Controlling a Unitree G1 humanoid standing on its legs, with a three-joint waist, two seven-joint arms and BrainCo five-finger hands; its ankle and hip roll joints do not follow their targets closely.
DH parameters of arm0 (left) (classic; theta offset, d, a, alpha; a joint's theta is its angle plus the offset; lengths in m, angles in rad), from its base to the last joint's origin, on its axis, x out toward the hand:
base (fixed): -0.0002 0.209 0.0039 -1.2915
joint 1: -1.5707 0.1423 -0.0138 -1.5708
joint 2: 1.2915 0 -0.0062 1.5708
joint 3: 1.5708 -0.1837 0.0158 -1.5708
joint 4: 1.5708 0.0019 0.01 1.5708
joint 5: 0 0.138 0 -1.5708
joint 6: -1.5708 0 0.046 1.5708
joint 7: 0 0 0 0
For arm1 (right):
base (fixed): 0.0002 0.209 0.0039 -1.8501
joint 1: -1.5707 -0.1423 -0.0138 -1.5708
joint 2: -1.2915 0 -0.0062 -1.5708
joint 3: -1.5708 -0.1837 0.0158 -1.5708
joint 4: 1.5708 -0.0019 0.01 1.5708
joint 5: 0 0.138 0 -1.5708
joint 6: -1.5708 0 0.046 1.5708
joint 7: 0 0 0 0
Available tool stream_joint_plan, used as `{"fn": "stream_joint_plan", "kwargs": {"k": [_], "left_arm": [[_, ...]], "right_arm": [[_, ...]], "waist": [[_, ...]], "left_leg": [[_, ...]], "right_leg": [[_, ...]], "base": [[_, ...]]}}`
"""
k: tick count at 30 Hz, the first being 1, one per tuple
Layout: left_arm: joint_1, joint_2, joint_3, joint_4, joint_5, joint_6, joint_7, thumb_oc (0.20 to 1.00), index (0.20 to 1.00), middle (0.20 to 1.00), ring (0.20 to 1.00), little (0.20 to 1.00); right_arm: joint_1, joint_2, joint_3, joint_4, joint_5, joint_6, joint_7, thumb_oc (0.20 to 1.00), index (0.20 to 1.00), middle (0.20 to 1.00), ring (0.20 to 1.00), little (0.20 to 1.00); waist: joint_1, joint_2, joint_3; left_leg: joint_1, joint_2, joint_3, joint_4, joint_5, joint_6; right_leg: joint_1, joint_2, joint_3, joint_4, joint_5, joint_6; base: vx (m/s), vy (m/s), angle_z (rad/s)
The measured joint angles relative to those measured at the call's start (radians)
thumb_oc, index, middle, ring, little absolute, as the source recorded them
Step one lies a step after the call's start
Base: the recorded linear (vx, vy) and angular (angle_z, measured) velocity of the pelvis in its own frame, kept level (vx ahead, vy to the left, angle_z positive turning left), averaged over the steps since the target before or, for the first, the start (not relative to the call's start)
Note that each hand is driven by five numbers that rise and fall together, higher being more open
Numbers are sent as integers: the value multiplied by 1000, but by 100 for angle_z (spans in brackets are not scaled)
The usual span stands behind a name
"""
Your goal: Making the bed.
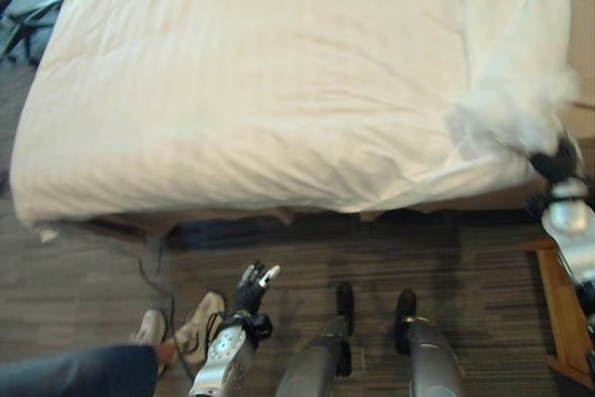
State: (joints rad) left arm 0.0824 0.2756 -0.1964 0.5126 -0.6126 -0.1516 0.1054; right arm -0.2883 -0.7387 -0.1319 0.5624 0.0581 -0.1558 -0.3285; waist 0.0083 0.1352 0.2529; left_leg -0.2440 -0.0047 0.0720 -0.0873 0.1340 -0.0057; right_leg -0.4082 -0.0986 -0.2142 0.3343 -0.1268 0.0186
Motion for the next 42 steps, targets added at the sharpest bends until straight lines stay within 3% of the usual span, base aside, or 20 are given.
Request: {"fn": "stream_joint_plan", "kwargs": {"k": [1, 3, 8, 9, 11, 13, 15, 16, 19, 22, 23, 24, 25, 26, 28, 29, 33, 35, 42], "left_arm": [[1, 0, 9, 10, 0, 1, 0, 1000, 1000, 1000, 1000, 1000], [3, 1, 22, 24, 5, 3, -8, 1000, 1000, 1000, 1000, 1000], [49, 3, 42, 74, 6, 27, -11, 1000, 1000, 1000, 1000, 1000], [50, 3, 46, 80, 7, 29, -12, 1000, 1000, 1000, 1000, 1000], [47, 3, 46, 92, 8, 30, -12, 1000, 1000, 1000, 1000, 1000], [40, 3, 40, 99, 39, 30, -12, 1000, 1000, 1000, 1000, 1000], [39, 4, 30, 119, 46, 29, -11, 1000, 1000, 1000, 1000, 1000], [34, 3, 29, 134, 47, 29, -11, 1000, 1000, 1000, 1000, 1000], [16, 3, 24, 143, 47, 29, -11, 1000, 1000, 1000, 1000, 1000], [12, 2, 25, 158, 47, 30, -6, 1000, 1000, 1000, 1000, 1000], [18, 1, 26, 158, 46, 30, -2, 1000, 1000, 1000, 1000, 1000], [25, -1, 27, 158, 47, 30, 1, 1000, 1000, 1000, 1000, 1000], [36, -8, 34, 159, 47, 31, 7, 1000, 1000, 1000, 1000, 1000], [41, -20, 40, 157, 47, 32, 9, 1000, 1000, 1000, 1000, 1000], [33, -47, 46, 138, 47, 31, 19, 1000, 1000, 1000, 1000, 1000], [27, -58, 32, 115, 49, 31, 16, 1000, 1000, 1000, 1000, 1000], [4, -58, -17, 118, 49, 32, 17, 1000, 1000, 1000, 1000, 1000], [-11, -58, -32, 119, 49, 32, 16, 1000, 1000, 1000, 1000, 1000], [-18, -57, -45, 121, 49, 32, 14, 1000, 1000, 1000, 1000, 1000]], "right_arm": [[-9, 15, 5, 4, 12, 4, 1, 1000, 1000, 1000, 1000, 1000], [15, 135, -96, 128, 96, -46, 12, 1000, 1000, 1000, 1000, 1000], [28, 321, -148, 235, 306, -92, 54, 1000, 1000, 1000, 1000, 1000], [44, 322, -114, 242, 320, -89, 64, 1000, 1000, 1000, 1000, 1000], [100, 340, -90, 280, 346, -87, 92, 1000, 1000, 1000, 1000, 1000], [183, 358, -39, 446, 345, -13, 96, 1000, 1000, 1000, 1000, 1000], [232, 334, -39, 549, 346, 27, 94, 1000, 1000, 1000, 1000, 1000], [255, 316, -71, 557, 359, 26, 88, 1000, 1000, 1000, 1000, 1000], [251, 272, -132, 668, 439, 28, 91, 1000, 1000, 1000, 1000, 1000], [278, 226, -229, 604, 574, 24, 79, 1000, 1000, 1000, 1000, 1000], [290, 231, -236, 533, 606, 19, 73, 686, 686, 686, 686, 686], [297, 235, -237, 434, 636, 15, 67, 256, 256, 256, 256, 256], [298, 252, -242, 305, 668, 8, 53, 256, 256, 256, 256, 256], [309, 267, -229, 160, 688, -22, 56, 200, 200, 200, 200, 200], [262, 309, -206, -41, 714, -63, 53, 200, 200, 200, 200, 200], [208, 321, -132, -130, 737, -96, 73, 200, 200, 200, 200, 200], [42, 319, 12, -109, 817, -96, 98, 200, 200, 200, 200, 200], [-11, 302, 100, -106, 817, -79, 109, 200, 200, 200, 200, 200], [-227, 290, 230, 44, 818, -2, 152, 200, 200, 200, 200, 200]], "waist": [[-5, -1, -3], [-3, -16, -13], [-13, -35, -59], [-21, -38, -78], [-38, -74, -113], [-39, -104, -133], [-58, -89, -141], [-89, -76, -141], [-89, -65, -144], [-91, -57, -144], [-93, -53, -143], [-101, -48, -142], [-118, -42, -141], [-125, -39, -142], [-138, -36, -140], [-137, -35, -140], [-125, -22, -122], [-99, -6, -112], [-47, 37, -87]], "left_leg": [[8, 3, 2, 1, -4, 0], [41, 7, -1, 2, -11, 0], [68, 6, 5, -2, -28, -1], [75, 3, 5, -2, -28, -1], [95, 4, 8, -2, -28, -1], [123, 11, 26, -2, -29, -3], [129, 22, 31, -3, -41, -6], [128, 27, 32, -4, -45, -8], [128, 38, 43, -4, -68, -9], [126, 41, 56, 3, -79, -23], [124, 42, 58, 10, -78, -23], [124, 42, 62, 16, -78, -22], [124, 42, 66, 19, -78, -22], [123, 42, 84, 16, -76, -17], [123, 40, 94, 15, -77, -14], [125, 39, 111, 0, -68, -3], [125, 35, 112, -2, -59, 0], [125, 35, 114, -2, -59, 0], [111, 37, 115, 3, -59, -1]], "right_leg": [[11, 4, 1, -3, 5, -6], [48, 10, -5, -20, 1, -3], [74, 11, 4, -22, -12, -2], [90, 11, 5, -39, -13, 0], [124, 16, 7, -74, -14, 1], [165, 28, 12, -106, -5, 0], [173, 42, 31, -126, 4, 8], [171, 48, 36, -134, 15, 10], [170, 62, 55, -136, 27, 12], [166, 62, 60, -148, 27, 11], [165, 62, 60, -147, 27, 11], [165, 63, 63, -146, 29, 12], [166, 63, 66, -146, 30, 13], [154, 65, 82, -141, 35, 14], [147, 65, 91, -139, 41, 20], [131, 67, 106, -129, 42, 19], [129, 65, 107, -123, 50, 7], [128, 65, 108, -123, 52, 4], [111, 65, 109, -119, 43, 14]], "base": [[84, -12, 0], [44, -8, 7], [49, -9, -2], [25, -30, 4], [19, -36, 0], [9, -19, -12], [17, -8, -31], [24, -13, -32], [22, -16, -22], [39, 2, -6], [10, 25, -9], [3, 21, -13], [-9, 29, -25], [2, 29, -26], [-9, 29, -27], [-32, 29, -19], [-19, 11, -3], [0, 0, 0], [-1, -6, 0]]}}
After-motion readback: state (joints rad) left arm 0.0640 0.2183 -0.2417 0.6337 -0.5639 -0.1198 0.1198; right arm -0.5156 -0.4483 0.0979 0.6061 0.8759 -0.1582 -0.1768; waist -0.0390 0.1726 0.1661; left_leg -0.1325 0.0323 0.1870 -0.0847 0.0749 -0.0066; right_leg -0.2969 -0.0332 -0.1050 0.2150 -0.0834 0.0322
